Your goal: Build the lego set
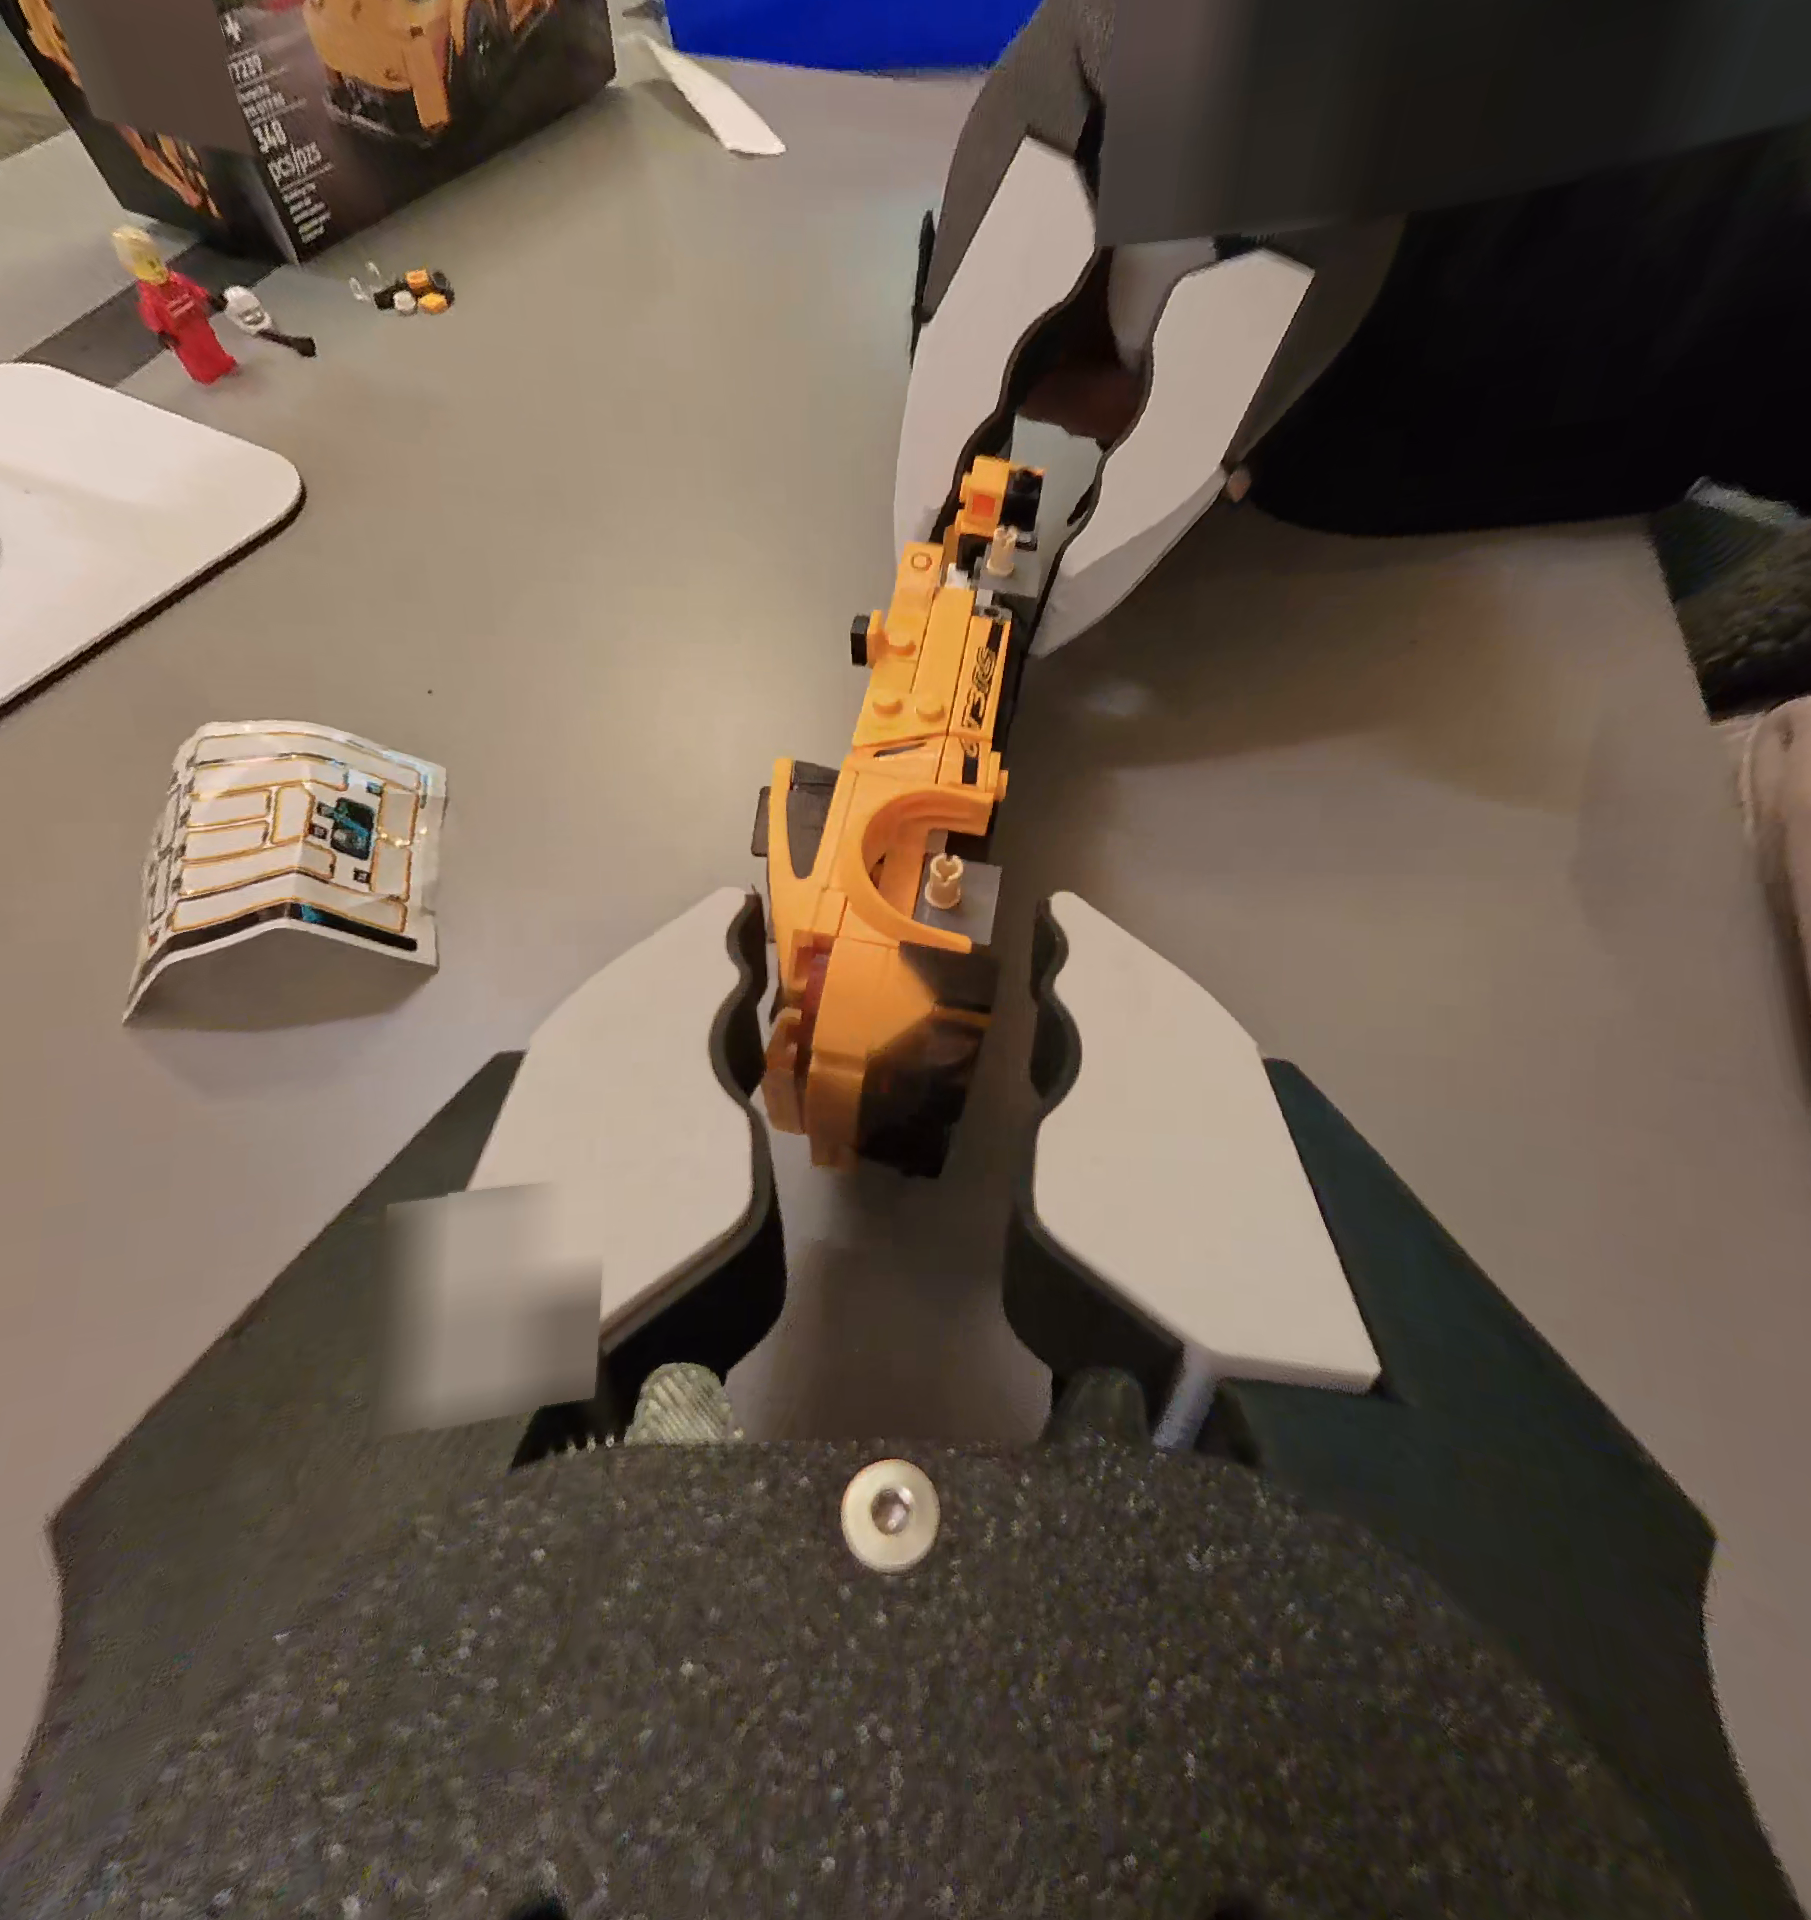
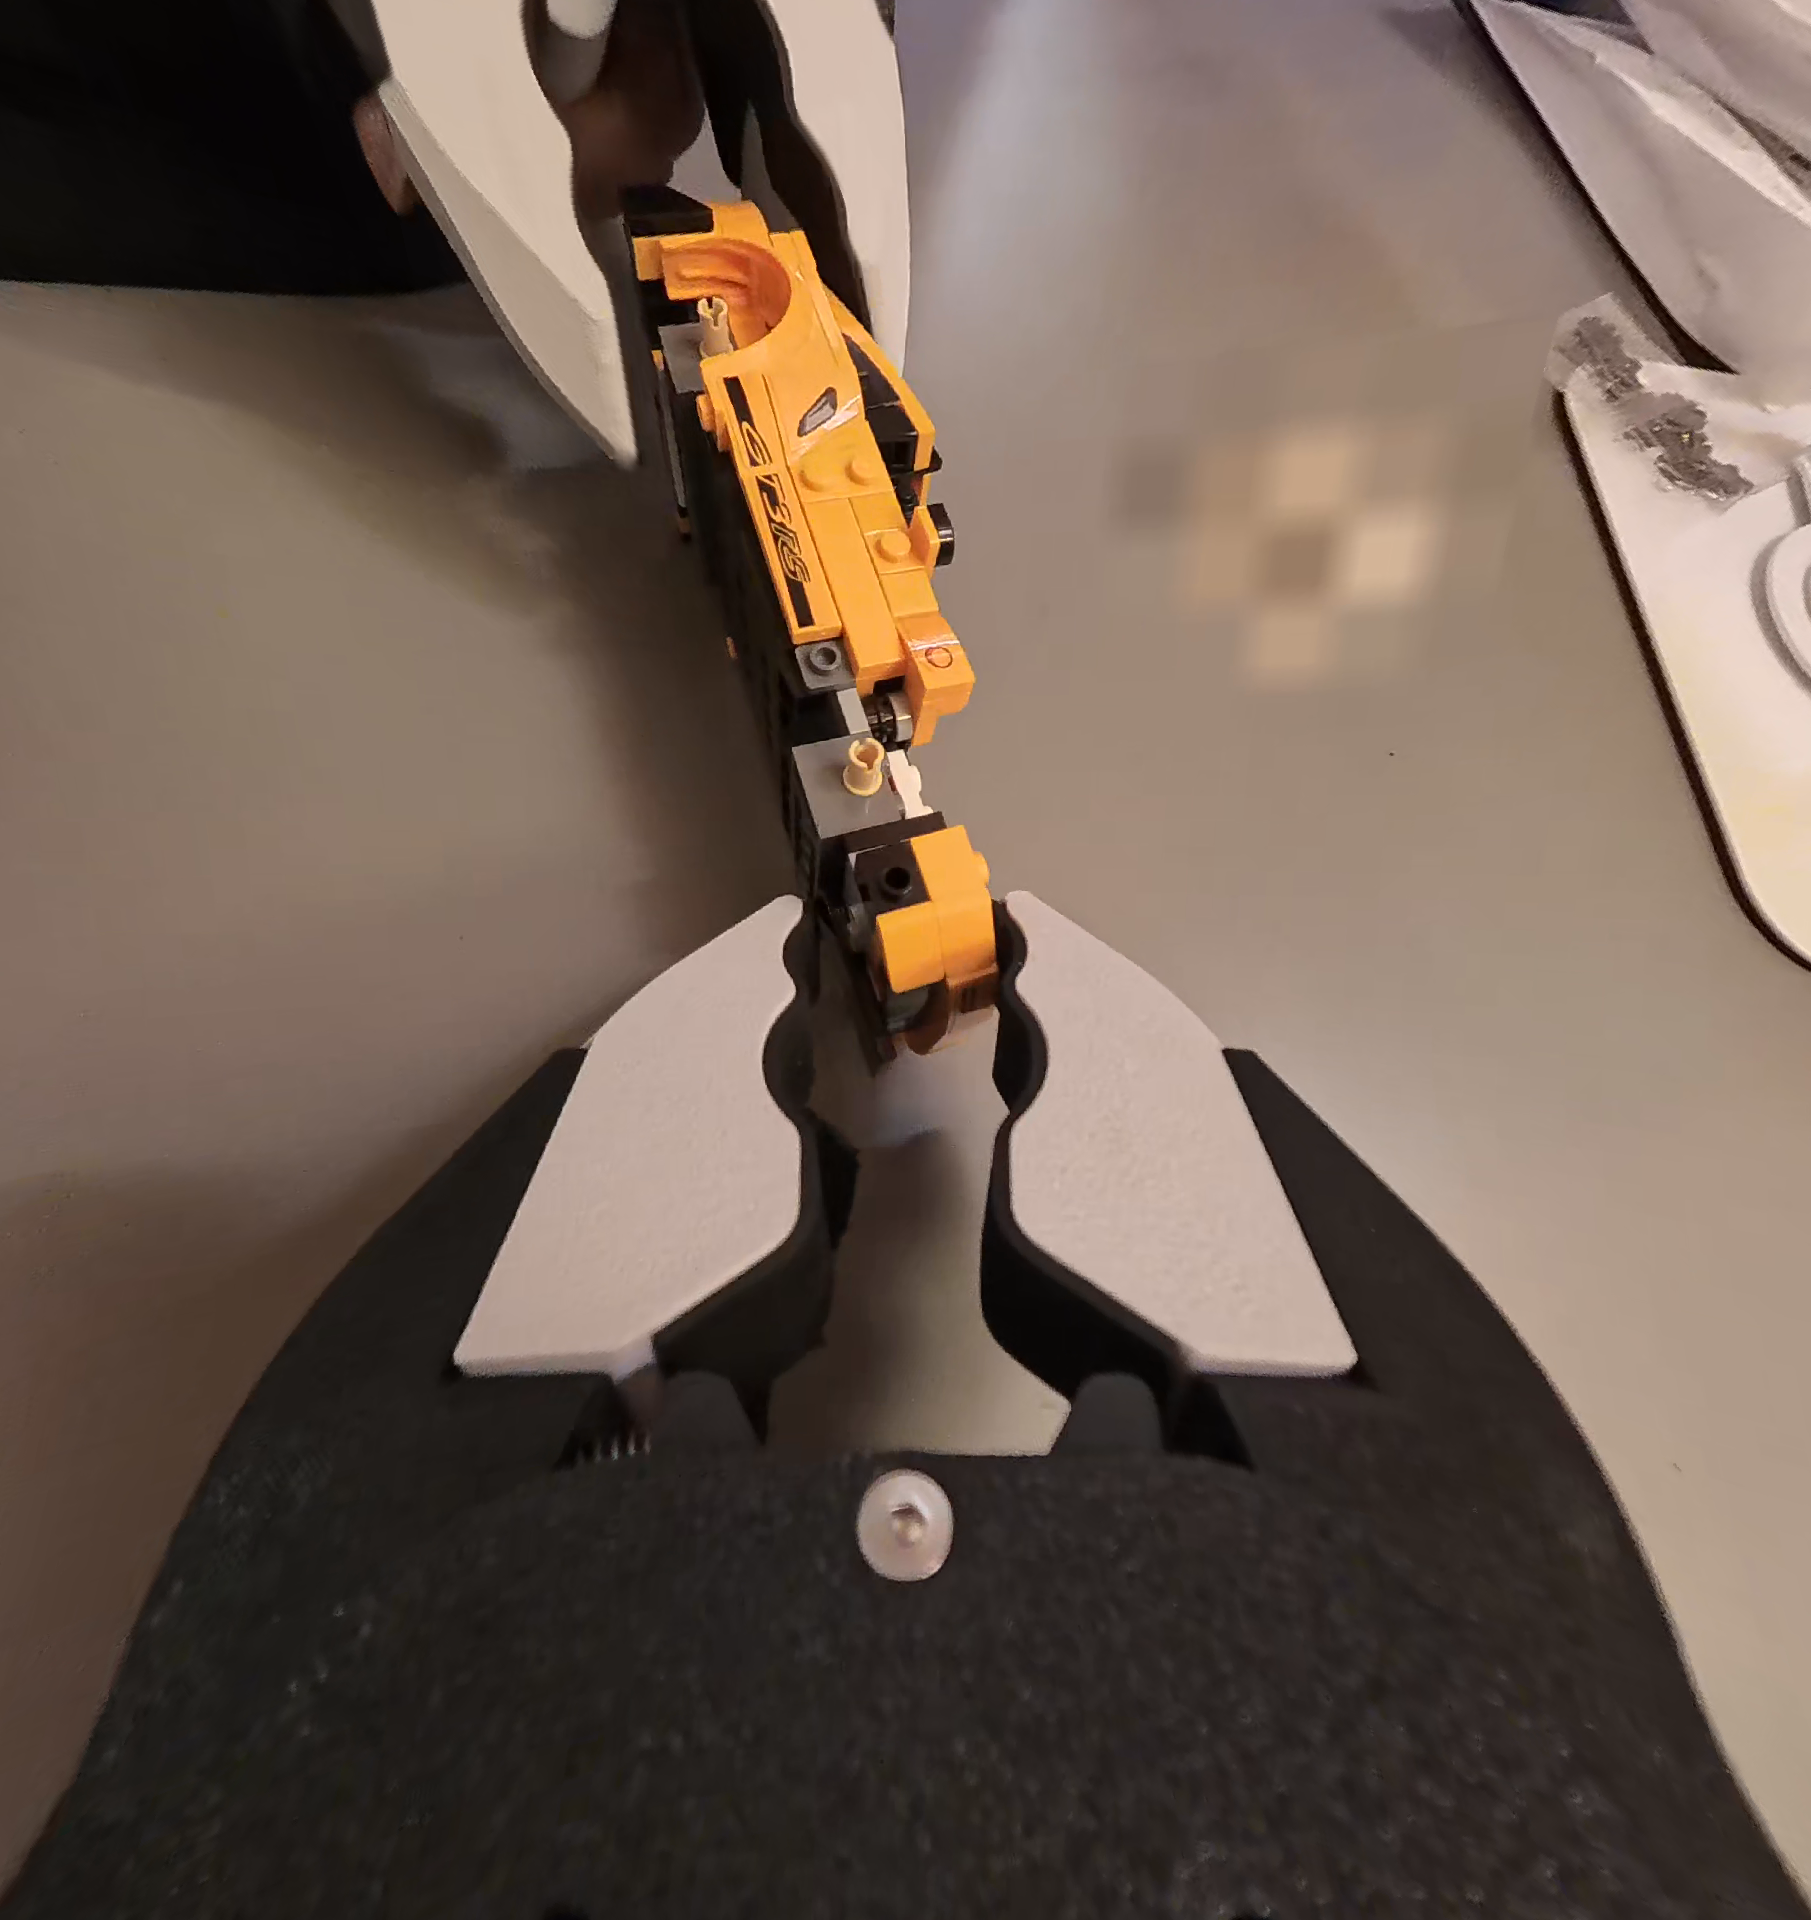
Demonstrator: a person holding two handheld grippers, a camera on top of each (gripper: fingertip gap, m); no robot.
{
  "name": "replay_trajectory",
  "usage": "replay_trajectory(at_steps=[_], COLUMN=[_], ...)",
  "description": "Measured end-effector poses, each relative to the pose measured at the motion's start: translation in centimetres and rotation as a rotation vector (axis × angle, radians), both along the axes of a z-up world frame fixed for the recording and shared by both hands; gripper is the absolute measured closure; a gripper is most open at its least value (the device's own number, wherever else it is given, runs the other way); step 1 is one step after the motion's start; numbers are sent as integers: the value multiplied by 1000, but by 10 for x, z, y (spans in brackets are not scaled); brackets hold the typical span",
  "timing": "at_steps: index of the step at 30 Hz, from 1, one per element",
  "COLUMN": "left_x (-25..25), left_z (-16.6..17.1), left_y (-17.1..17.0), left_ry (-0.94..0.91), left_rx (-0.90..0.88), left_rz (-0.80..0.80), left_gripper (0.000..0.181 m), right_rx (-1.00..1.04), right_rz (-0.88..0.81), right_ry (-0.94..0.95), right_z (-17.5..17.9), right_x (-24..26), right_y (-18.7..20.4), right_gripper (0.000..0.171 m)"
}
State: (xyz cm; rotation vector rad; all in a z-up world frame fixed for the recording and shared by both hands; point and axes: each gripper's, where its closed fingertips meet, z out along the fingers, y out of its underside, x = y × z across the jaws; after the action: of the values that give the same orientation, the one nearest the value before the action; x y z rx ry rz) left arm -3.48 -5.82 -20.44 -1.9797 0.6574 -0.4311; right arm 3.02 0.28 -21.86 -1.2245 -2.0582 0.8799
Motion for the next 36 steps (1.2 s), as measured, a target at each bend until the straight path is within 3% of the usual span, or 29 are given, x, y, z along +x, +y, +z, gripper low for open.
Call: replay_trajectory(at_steps=[3, 14, 20, 25, 27, 32, 36], left_x=[-3, -10, -16, -26, -30, -49, -70], left_z=[-8, -7, 29, 45, 50, 66, 78], left_y=[2, 9, 7, 9, 9, 9, 8], left_ry=[96, 113, -80, -93, -91, -62, -71], left_rx=[12, 33, 138, 222, 251, 349, 409], left_rz=[14, 81, 88, 140, 160, 267, 387], left_gripper=[141, 141, 134, 143, 150, 181, 181], right_rx=[-5, -9, -27, -30, -29, 4, 53], right_rz=[0, -42, -96, -176, -200, -257, -348], right_ry=[12, 38, 127, 231, 281, 422, 518], right_z=[1, 5, 24, 41, 49, 71, 85], right_x=[0, -1, -3, -9, -10, -8, -6], right_y=[0, 9, 23, 34, 37, 47, 63], right_gripper=[140, 124, 123, 106, 110, 147, 167])
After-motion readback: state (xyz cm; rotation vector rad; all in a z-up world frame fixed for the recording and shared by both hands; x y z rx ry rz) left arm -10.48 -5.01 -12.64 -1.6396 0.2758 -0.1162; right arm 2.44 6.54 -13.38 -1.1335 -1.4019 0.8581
